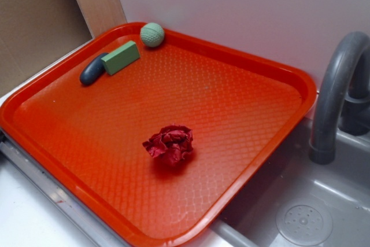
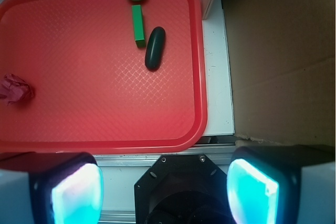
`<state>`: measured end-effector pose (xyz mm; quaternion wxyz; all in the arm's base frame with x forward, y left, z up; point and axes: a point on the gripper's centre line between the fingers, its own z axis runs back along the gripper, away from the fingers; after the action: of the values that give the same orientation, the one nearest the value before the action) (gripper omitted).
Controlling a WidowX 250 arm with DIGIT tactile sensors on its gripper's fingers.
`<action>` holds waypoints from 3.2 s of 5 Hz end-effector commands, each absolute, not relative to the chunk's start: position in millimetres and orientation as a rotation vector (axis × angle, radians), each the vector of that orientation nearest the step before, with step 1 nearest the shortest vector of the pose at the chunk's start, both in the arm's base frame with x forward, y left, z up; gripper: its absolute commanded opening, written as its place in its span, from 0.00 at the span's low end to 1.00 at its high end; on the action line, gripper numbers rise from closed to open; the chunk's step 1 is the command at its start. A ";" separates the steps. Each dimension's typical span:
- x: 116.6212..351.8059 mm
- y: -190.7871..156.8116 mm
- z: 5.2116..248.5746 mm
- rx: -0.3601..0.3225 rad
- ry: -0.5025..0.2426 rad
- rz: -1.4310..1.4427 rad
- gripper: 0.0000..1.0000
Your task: Grab the red paper.
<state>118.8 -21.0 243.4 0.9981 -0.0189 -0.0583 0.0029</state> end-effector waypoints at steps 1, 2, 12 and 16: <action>118.8 -21.0 243.4 -0.038 -0.117 0.006 1.00; 139.4 -67.1 252.9 0.014 -0.177 -0.247 1.00; 163.4 -297.6 70.9 -0.007 -0.032 -1.112 1.00; 160.4 -303.7 63.7 0.113 0.034 -0.961 0.00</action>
<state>174.5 -300.7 42.9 0.8850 0.0748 0.0407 -0.4577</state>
